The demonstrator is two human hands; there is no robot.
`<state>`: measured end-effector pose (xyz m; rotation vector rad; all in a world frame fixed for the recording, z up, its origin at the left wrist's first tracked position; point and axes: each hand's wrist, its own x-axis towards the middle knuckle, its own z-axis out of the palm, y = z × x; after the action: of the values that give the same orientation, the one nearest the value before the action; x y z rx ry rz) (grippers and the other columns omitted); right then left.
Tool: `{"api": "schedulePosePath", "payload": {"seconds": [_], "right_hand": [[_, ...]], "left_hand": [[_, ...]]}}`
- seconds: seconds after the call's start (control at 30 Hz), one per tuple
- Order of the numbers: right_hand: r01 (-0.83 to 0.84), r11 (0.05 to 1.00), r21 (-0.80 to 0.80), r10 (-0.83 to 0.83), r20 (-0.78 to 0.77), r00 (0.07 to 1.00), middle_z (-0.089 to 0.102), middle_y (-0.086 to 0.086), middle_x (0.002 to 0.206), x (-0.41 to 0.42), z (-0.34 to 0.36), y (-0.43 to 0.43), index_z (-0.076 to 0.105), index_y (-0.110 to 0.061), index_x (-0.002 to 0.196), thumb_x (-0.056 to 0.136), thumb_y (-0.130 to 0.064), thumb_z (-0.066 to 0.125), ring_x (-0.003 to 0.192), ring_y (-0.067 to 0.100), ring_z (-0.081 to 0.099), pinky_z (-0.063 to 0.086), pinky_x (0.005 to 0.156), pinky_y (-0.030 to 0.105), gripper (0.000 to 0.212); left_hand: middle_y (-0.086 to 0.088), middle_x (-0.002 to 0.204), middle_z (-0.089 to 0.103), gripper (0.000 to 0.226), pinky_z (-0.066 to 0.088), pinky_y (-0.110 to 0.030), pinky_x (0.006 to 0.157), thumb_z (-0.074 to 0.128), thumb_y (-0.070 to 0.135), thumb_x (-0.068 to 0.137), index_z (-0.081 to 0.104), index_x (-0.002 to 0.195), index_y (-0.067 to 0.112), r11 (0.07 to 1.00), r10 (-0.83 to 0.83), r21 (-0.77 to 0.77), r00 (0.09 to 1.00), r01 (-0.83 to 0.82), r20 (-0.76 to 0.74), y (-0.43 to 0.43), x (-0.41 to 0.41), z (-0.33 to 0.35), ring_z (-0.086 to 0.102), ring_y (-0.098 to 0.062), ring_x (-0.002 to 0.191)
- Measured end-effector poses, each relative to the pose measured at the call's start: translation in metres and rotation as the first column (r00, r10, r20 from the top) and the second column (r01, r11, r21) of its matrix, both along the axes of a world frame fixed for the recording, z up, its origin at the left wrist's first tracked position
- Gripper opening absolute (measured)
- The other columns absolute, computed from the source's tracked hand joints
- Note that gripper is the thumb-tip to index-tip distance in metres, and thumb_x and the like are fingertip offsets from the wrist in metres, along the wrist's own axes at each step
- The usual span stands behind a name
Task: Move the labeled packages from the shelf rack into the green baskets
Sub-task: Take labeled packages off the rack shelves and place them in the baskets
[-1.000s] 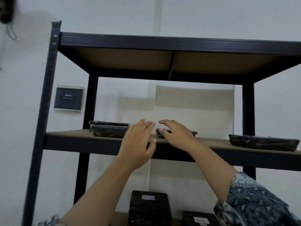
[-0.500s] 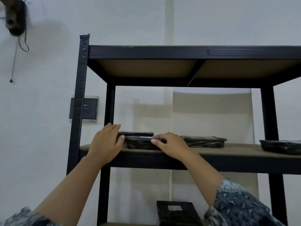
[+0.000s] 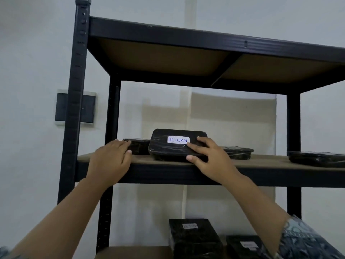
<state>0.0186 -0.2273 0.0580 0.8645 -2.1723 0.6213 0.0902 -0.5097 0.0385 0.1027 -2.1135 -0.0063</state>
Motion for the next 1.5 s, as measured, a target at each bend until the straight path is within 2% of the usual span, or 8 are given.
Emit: {"api": "schedulePosePath", "payload": {"seconds": [0.2,0.5,0.6,0.73,0.93,1.07,1.23,1.5], "right_hand": [[-0.005,1.000,-0.001,0.005,0.053,0.999,0.038,-0.010,0.146,-0.006,0.004,0.003,0.053,-0.039,0.129,0.086,-0.051,0.055,0.133,0.013,0.038,0.032,0.108,0.031,0.044],[-0.077,0.975,0.209,-0.009,0.379,0.925,0.056,-0.007,0.130,-0.004,0.044,0.018,0.060,-0.041,0.117,0.087,-0.057,0.050,0.118,0.014,0.049,0.035,0.095,0.026,0.036],[-0.077,0.934,0.349,-0.073,0.397,0.915,0.051,-0.008,0.129,0.007,0.070,0.007,0.059,-0.033,0.117,0.082,-0.067,0.046,0.118,0.015,0.046,0.036,0.099,0.032,0.050],[-0.080,0.951,0.299,-0.006,0.279,0.960,0.044,-0.003,0.142,0.004,0.101,-0.043,0.052,-0.030,0.125,0.085,-0.064,0.045,0.129,0.020,0.041,0.034,0.103,0.038,0.053],[-0.009,0.886,0.464,-0.189,0.379,0.906,0.019,0.005,0.158,-0.036,0.105,-0.121,0.022,-0.019,0.148,0.096,-0.051,0.035,0.143,0.027,0.022,0.020,0.115,0.042,0.063],[-0.015,0.823,0.567,-0.295,0.450,0.843,0.013,0.005,0.159,-0.068,0.087,-0.146,0.019,-0.018,0.150,0.096,-0.055,0.024,0.144,0.027,0.019,0.018,0.116,0.045,0.065],[0.019,0.911,0.413,-0.278,0.578,0.767,0.025,0.011,0.155,-0.068,0.084,-0.151,0.031,-0.009,0.145,0.095,-0.054,0.035,0.138,0.030,0.032,0.029,0.112,0.042,0.068],[0.079,0.995,0.060,-0.099,0.584,0.806,0.053,0.017,0.134,-0.078,0.090,-0.150,0.055,0.000,0.126,0.082,-0.034,0.070,0.119,0.033,0.053,0.044,0.101,0.037,0.057]], "left_hand": [[-0.005,0.128,0.058,0.069,0.040,-0.040,0.093,0.011,0.042,0.084,0.055,0.127,0.012,1.000,0.007,0.010,1.000,-0.007,0.021,0.003,0.004,0.001,0.045,-0.022,0.125],[-0.001,0.128,0.057,0.059,0.040,-0.033,0.089,0.019,0.036,0.086,0.055,0.127,0.015,1.000,0.024,0.015,0.999,-0.025,0.049,0.005,0.006,0.002,0.048,-0.016,0.119],[0.001,0.128,0.057,0.058,0.039,-0.029,0.087,0.018,0.037,0.086,0.056,0.126,0.018,0.999,0.035,0.016,0.998,-0.036,0.044,0.004,0.005,0.002,0.048,-0.013,0.117],[0.003,0.129,0.057,0.065,0.039,-0.026,0.088,0.011,0.039,0.084,0.056,0.126,0.020,0.999,0.049,0.005,0.998,-0.049,0.043,0.003,0.004,0.001,0.048,-0.011,0.118],[0.005,0.134,0.053,0.076,0.037,-0.024,0.091,0.000,0.043,0.079,0.052,0.130,0.023,0.998,0.058,-0.017,0.996,-0.057,0.069,0.003,0.008,0.002,0.047,-0.010,0.118],[0.007,0.133,0.054,0.070,0.038,-0.023,0.091,0.004,0.042,0.082,0.053,0.129,0.024,0.998,0.054,-0.014,0.995,-0.053,0.085,0.003,0.009,0.003,0.047,-0.009,0.117],[0.008,0.132,0.054,0.059,0.040,-0.024,0.090,0.014,0.038,0.087,0.054,0.128,0.025,0.998,0.059,-0.023,0.993,-0.057,0.102,0.001,0.008,0.003,0.048,-0.008,0.116],[0.010,0.129,0.056,0.062,0.044,-0.024,0.085,0.011,0.040,0.084,0.056,0.126,0.028,0.999,0.047,-0.011,0.995,-0.047,0.091,0.000,0.004,0.001,0.052,-0.007,0.109]]}}
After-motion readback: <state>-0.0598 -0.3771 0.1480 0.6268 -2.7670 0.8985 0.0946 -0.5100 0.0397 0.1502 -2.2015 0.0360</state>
